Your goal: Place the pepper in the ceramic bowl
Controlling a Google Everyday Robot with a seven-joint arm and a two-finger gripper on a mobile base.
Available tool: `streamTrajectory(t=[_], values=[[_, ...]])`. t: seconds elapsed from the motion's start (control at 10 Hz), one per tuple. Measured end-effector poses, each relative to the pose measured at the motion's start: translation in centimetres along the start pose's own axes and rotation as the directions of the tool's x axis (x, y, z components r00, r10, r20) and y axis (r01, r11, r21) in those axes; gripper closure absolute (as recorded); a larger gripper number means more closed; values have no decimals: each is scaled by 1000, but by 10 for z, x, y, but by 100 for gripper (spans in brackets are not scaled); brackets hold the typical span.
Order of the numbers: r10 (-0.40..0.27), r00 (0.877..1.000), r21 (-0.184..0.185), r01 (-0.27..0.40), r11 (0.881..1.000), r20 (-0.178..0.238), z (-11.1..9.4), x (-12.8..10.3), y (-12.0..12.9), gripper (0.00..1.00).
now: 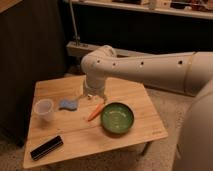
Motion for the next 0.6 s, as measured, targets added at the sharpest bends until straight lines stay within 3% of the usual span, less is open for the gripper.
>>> streamTrajectory(t=[0.3,0.6], values=[[12,1000,5,-12,1000,-1,38,-22,-11,20],[35,999,-41,-33,999,32,51,-36,-8,20]])
